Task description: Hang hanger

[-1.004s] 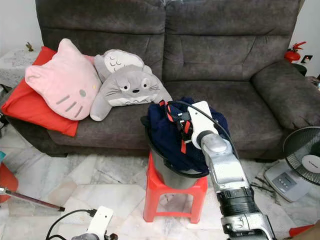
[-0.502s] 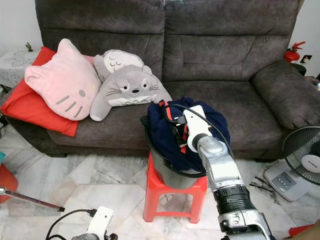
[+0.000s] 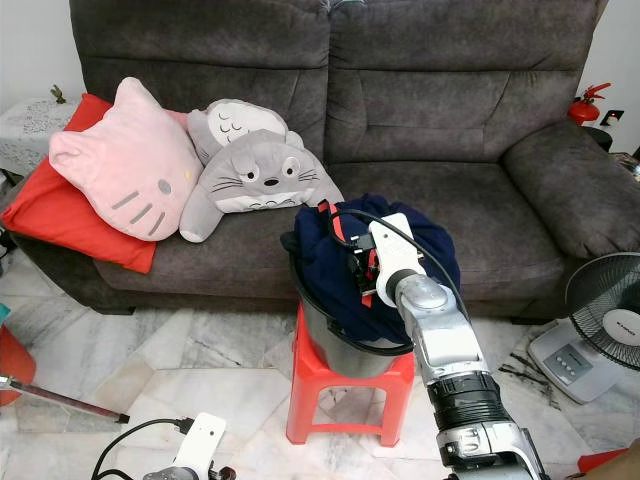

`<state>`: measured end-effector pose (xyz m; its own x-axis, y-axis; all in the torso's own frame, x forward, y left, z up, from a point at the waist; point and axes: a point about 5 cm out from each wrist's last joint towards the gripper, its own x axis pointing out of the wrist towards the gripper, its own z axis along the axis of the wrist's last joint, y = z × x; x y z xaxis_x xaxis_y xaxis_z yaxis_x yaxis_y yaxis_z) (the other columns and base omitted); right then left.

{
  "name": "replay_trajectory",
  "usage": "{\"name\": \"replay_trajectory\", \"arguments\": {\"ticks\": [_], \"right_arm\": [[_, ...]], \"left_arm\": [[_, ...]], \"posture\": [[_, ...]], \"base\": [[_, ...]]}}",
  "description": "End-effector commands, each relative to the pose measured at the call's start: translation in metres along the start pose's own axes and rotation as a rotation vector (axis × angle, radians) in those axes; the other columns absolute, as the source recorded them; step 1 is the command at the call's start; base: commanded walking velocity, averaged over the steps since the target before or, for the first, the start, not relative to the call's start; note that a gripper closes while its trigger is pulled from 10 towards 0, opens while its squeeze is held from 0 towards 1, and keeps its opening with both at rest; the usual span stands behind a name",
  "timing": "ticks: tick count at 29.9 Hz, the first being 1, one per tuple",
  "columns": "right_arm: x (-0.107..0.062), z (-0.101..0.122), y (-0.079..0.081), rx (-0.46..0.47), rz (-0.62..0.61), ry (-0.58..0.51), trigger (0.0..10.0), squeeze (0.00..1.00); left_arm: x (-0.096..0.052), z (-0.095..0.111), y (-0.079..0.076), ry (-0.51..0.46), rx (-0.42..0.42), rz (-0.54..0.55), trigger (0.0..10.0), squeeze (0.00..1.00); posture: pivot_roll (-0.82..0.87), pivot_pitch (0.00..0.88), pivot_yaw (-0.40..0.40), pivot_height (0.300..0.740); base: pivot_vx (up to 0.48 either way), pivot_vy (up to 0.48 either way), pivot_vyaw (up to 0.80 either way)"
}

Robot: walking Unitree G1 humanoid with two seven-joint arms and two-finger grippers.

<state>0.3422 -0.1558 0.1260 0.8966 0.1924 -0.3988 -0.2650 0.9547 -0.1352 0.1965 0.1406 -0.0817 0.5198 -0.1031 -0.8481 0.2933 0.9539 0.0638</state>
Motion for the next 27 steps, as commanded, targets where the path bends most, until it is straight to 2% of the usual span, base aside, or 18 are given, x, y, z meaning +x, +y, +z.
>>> {"name": "replay_trajectory", "arguments": {"ticks": [1, 13, 27], "right_arm": [[-0.002, 0.000, 0.001, -0.006, -0.003, 0.004, 0.0, 0.00], [-0.005, -0.011, 0.004, -0.011, 0.009, 0.054, 0.0, 0.00], [-0.007, -0.009, 0.004, -0.015, 0.008, 0.050, 0.0, 0.00]], "left_arm": [[0.000, -0.002, -0.001, 0.013, 0.005, -0.010, 10.0, 0.00], [0.000, -0.002, -0.002, 0.014, 0.010, -0.016, 10.0, 0.00], [0.000, -0.002, -0.002, 0.017, 0.017, -0.023, 10.0, 0.00]], "posture": [[-0.07, 0.016, -0.014, 0.740], [-0.07, 0.018, -0.015, 0.740], [-0.07, 0.018, -0.014, 0.740]], "base": [[0.000, 0.000, 0.00], [0.000, 0.000, 0.00], [0.000, 0.000, 0.00]]}}
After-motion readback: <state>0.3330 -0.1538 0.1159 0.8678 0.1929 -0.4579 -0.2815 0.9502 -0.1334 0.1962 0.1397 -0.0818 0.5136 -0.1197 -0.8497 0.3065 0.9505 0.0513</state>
